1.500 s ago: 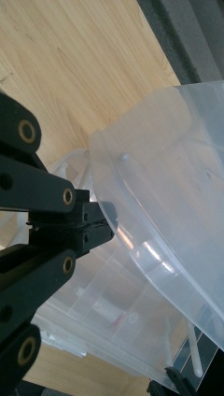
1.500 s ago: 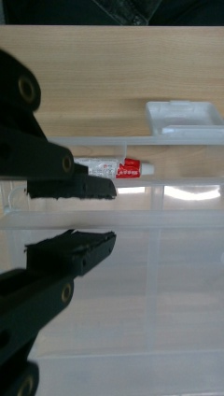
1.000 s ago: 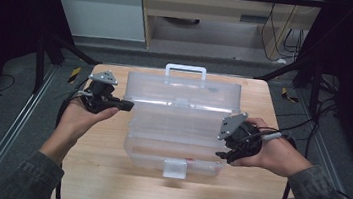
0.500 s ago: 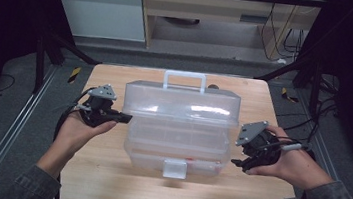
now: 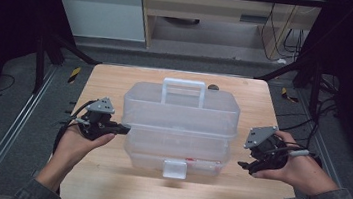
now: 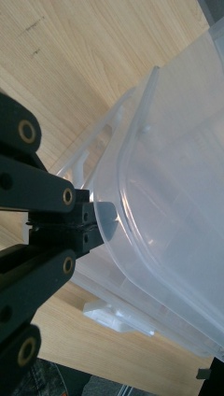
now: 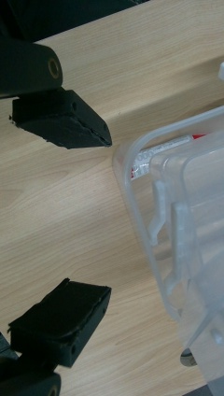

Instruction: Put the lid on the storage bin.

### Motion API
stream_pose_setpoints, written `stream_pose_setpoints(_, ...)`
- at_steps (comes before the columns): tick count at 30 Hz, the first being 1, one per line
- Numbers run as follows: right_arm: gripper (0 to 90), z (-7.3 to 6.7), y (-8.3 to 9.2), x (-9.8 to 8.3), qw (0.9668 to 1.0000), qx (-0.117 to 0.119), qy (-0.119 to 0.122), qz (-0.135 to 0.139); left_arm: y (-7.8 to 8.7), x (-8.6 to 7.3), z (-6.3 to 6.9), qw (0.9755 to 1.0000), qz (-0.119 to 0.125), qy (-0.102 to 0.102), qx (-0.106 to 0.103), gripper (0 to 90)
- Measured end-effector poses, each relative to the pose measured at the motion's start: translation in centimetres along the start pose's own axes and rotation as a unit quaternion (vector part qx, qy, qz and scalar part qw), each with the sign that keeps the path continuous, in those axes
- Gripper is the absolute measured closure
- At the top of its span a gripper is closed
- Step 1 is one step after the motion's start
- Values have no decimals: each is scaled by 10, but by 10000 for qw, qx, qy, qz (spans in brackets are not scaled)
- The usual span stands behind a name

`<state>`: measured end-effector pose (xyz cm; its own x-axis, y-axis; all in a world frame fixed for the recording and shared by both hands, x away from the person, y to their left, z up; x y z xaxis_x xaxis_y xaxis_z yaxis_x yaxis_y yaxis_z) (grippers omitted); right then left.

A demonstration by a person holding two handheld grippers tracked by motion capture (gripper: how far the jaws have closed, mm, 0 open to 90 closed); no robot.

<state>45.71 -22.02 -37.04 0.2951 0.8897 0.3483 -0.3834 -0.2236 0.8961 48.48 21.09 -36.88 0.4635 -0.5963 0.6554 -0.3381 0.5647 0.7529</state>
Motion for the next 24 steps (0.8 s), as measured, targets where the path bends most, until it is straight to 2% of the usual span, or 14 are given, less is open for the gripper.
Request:
stream_pose_setpoints(9,203,1,-8,-8,9998,-38,-181,-31,-3,-7,2,9999,-55,-54,91,893)
stream_pose_setpoints(24,183,4,-18,-17,9993,-71,-370,-62,-5,-16,1,9999,-120,-50,75,893)
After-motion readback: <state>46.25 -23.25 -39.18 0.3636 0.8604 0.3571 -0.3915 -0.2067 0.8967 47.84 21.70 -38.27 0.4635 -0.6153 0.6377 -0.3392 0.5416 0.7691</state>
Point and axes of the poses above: each handheld gripper's, and its own axes: y roughly backward along the jaws, x roughly out of its top, z roughly to its right, the point moved 3 cm from there along -y, roughly forward along the jaws, and after that the axes turned 7 degrees about -z, right-handed, at the moved point
